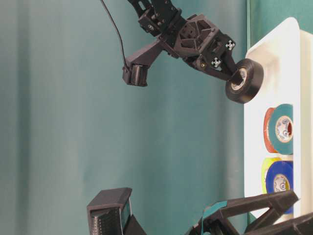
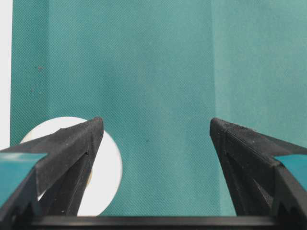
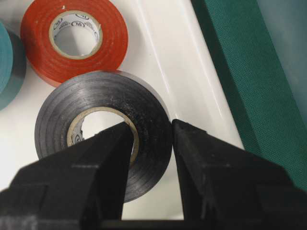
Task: Put the tape alternately from left to right into the white case.
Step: 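Carry the black tape into the tray's upper right corner, then release the black tape and raise the right gripper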
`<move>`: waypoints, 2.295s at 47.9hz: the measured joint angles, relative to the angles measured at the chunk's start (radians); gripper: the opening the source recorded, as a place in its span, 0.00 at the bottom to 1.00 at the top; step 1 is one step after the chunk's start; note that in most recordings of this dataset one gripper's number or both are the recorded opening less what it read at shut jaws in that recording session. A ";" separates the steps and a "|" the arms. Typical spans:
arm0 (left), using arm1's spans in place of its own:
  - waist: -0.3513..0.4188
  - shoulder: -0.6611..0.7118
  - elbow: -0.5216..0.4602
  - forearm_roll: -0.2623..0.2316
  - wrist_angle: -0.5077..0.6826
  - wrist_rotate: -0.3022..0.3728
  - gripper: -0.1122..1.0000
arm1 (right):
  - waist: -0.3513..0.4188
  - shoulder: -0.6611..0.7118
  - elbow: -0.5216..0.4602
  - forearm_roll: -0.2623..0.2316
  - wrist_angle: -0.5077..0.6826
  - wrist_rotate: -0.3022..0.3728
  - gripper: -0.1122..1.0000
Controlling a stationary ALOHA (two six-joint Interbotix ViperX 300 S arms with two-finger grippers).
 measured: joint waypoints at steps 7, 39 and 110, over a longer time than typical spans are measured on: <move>0.000 0.000 0.000 0.000 0.000 0.000 0.98 | 0.000 0.020 0.000 0.000 0.000 0.000 0.12; -0.002 0.000 -0.002 0.002 0.000 0.000 0.98 | -0.006 0.044 0.000 0.002 0.000 0.000 0.41; -0.006 0.000 0.021 0.000 -0.002 0.000 0.98 | 0.359 -0.285 0.239 0.000 -0.075 0.002 0.86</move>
